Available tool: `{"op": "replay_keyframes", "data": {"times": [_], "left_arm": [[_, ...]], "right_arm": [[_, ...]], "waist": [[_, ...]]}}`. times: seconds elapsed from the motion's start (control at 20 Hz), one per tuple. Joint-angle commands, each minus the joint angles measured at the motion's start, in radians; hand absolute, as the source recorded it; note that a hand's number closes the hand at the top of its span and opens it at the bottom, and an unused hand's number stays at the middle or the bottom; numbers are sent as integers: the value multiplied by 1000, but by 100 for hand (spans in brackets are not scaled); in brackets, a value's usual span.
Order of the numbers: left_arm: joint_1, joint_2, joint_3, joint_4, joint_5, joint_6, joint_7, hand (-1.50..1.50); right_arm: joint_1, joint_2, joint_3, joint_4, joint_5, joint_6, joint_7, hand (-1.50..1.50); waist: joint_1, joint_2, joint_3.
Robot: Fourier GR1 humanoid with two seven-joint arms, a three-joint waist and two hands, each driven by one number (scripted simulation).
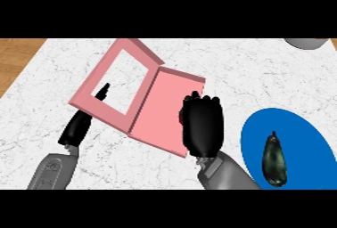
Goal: Pick the tomato from the plate and place it in the cardboard box
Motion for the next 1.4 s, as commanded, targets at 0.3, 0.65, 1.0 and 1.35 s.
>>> {"op": "replay_keyframes", "data": {"times": [0.3,0.65,1.0,1.35], "left_arm": [[-17,2,9,25,-2,4,1,0],[-23,9,27,31,3,8,3,0],[10,23,46,31,5,21,-13,0],[16,24,51,9,11,21,-12,0]], "right_arm": [[-320,2,79,-25,-58,186,508,150],[-452,1,34,45,-130,219,639,150],[-508,1,-33,139,-210,250,668,150],[-400,1,-150,182,-446,154,668,-150]], "waist": [[-10,-4,3],[-37,2,4],[-69,5,6],[-70,8,9]]}}
